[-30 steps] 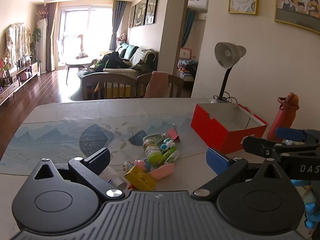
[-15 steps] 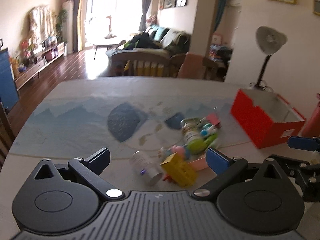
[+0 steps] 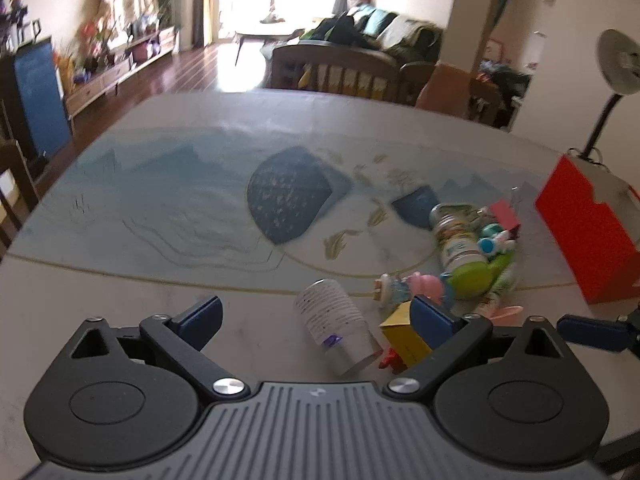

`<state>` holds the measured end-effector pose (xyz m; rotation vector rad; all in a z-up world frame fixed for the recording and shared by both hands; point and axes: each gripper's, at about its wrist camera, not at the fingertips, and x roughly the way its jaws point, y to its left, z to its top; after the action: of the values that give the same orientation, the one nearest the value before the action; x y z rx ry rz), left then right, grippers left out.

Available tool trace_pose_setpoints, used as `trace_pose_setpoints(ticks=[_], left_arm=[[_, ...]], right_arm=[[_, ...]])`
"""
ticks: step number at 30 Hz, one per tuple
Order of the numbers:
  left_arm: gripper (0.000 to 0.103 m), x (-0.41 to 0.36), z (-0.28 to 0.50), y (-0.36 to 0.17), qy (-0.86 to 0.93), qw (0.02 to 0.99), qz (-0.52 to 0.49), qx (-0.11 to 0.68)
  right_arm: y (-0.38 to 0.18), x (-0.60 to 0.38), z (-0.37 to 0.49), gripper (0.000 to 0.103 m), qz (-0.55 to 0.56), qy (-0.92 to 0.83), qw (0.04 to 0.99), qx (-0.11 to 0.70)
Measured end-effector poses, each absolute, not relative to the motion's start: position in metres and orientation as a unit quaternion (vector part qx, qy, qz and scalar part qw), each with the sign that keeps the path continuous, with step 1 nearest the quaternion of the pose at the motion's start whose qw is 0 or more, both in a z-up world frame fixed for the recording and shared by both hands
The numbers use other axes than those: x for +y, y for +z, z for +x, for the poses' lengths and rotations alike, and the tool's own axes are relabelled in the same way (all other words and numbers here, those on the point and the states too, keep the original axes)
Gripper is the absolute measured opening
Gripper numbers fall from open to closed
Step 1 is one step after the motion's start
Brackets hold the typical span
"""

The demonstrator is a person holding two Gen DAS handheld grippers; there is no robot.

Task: Organize rigid objects
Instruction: 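Grasp the yellow box with the right tool while the left tool grasps the white-labelled bottle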

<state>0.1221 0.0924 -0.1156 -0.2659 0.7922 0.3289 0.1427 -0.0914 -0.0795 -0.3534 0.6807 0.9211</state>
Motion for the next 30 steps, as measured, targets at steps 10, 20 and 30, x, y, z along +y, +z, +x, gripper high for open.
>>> trace_pose_setpoints(ticks=[10, 20, 30], left_arm=[[0.083, 0.096, 0.150, -0.143, 0.177, 0.882, -0.144, 0.413], [0.063, 0.095, 0.162, -0.157, 0.168, 0.872, -0.165, 0.430], [0.048, 0.096, 0.163, -0.160, 0.152, 0.873, -0.173, 0.430]], right_arm=[[-0.102, -0.062, 0.158, 0.057, -0.207, 0.462, 0.799, 0.323], [-0.118, -0.049, 0.168, 0.041, -0.231, 0.466, 0.788, 0.329], [-0.121, -0.048, 0.173, 0.029, -0.223, 0.450, 0.795, 0.340]])
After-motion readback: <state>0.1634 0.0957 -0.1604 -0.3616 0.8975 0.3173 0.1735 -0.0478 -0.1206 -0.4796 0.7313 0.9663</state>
